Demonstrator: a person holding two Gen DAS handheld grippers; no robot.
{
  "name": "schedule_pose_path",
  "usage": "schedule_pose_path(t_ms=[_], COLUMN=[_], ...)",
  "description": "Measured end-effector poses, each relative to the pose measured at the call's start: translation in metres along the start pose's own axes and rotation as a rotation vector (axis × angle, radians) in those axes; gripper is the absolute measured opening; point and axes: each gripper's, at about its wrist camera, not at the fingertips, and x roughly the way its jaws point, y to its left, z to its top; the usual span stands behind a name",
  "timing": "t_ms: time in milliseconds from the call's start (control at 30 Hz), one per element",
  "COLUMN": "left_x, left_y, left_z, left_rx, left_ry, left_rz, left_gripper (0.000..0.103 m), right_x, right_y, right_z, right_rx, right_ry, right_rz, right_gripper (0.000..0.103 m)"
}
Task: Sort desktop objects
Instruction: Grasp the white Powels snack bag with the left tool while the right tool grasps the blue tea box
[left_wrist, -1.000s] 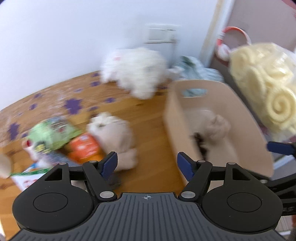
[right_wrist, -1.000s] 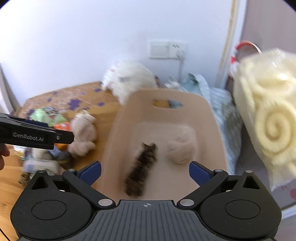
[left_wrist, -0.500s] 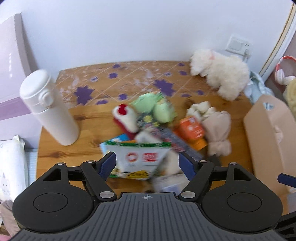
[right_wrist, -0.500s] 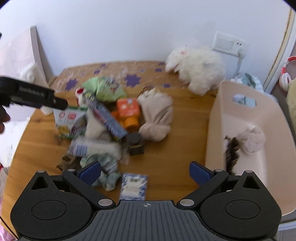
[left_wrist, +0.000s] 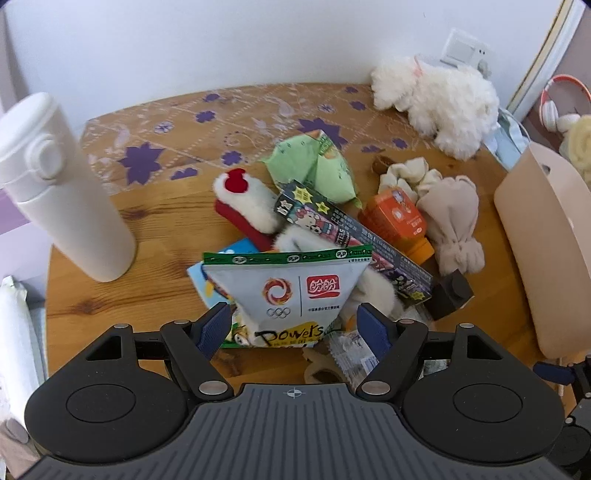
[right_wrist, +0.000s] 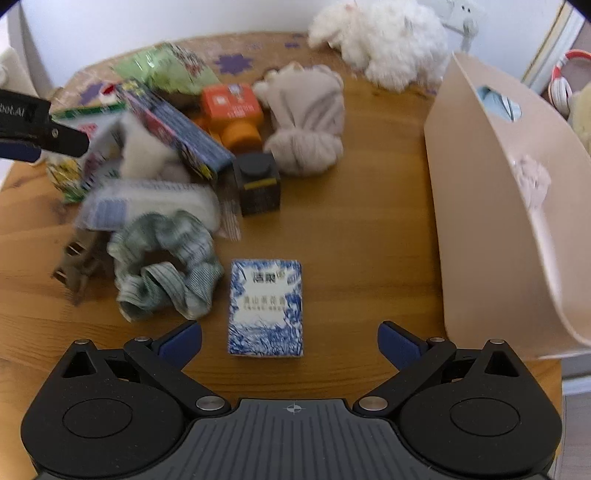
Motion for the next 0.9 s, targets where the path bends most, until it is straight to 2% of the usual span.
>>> schedule_pose_path(t_ms=[233,367,533,600,667,900], left_x=[0.03,0.041,0.045,0.045,0.043,0.029], left_y=[0.002,0.005,0.003,0.003,0.003,0.0], left_z=[0.007,0.008,0.007,0.007,0.007,0.005], left_rx=[-0.015,-0.032,-0.017,-0.013,-0.013,-0.019], left_ry=[0.028,0.035,0.034,0.034,0.031,-0.005], left_rz=[0.006,0.001,0.009,0.01,0.007,0.017], left_gripper=[0.076,0.073,0.065,0.061,0.059,0.055], right_x=[0.02,0.028,0.025,0.022,0.019,0.015], right_y=[0.006,0.007,0.007,0.008,0.007,-0.001], right_z=[0.005,0.011,0.014,0.013,0.013,0.012], right_rx=[0.002,0.023,0.026,0.016,0.004,0.004], right_ry=[0.019,0.015,-0.012,-0.026,-0.039,-0.022], right_rz=[-0.009,0.011,0.051,0.068,0.072,0.118], right_gripper=[0.102,0.094,0.076,0.056,0.043,0.042])
